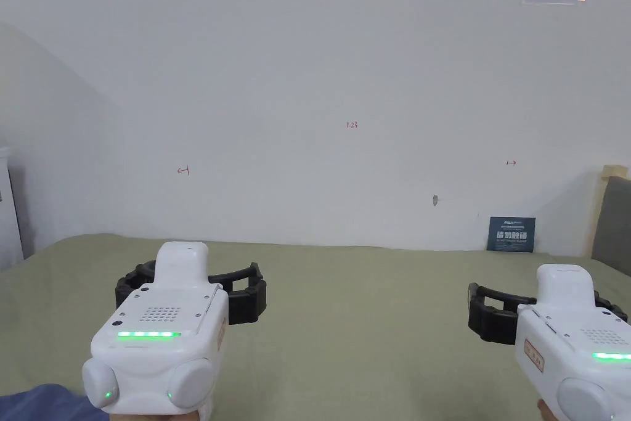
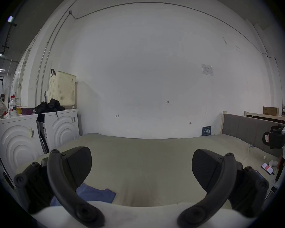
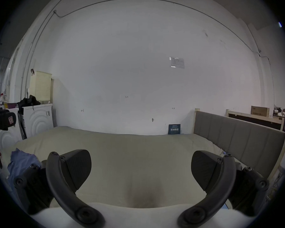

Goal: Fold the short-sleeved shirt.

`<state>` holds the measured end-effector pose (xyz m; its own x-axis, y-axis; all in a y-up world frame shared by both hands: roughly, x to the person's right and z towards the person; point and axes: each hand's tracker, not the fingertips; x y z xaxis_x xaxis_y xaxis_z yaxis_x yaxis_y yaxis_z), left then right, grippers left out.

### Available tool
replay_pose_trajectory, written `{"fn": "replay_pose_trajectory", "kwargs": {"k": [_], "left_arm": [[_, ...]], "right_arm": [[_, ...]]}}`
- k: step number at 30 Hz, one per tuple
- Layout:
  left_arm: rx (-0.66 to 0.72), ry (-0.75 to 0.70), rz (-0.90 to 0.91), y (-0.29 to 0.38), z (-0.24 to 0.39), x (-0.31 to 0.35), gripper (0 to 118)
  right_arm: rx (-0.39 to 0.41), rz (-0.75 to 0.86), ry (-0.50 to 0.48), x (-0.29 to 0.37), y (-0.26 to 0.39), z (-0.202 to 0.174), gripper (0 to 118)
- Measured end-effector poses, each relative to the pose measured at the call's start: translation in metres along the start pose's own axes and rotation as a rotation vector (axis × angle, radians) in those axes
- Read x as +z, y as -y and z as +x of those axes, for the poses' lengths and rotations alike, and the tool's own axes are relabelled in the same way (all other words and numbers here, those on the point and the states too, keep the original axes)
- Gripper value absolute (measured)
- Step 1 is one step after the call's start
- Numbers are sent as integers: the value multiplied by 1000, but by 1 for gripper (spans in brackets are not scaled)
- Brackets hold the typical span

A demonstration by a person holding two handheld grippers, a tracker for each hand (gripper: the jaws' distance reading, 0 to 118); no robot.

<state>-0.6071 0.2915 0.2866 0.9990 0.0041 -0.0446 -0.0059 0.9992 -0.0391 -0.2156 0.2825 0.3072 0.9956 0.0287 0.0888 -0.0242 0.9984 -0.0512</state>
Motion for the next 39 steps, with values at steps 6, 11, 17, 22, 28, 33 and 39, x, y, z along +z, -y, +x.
{"fn": "replay_pose_trajectory", "kwargs": {"k": [6, 11, 17, 22, 28, 33, 39], "left_arm": [[8, -3, -15, -1, -1, -1, 118], [4, 12, -24, -2, -1, -2, 118], [9, 13, -13, -3, 0, -1, 118], [5, 17, -6, -4, 0, 0, 118], [-20, 35, 21, -7, 5, 5, 118], [-91, 7, 47, 0, 13, 12, 1], [-40, 0, 22, 2, 13, 16, 0]], "right_arm": [[13, 2, -33, -1, 2, -3, 118], [25, 36, -35, 2, -1, -6, 118], [4, 45, -28, 3, -6, -4, 118], [0, 24, -29, 3, -6, -4, 118], [-4, 19, -12, 8, -5, -3, 109], [61, 51, 3, 13, -1, -8, 0], [54, 38, -34, 20, 2, -14, 0]]}}
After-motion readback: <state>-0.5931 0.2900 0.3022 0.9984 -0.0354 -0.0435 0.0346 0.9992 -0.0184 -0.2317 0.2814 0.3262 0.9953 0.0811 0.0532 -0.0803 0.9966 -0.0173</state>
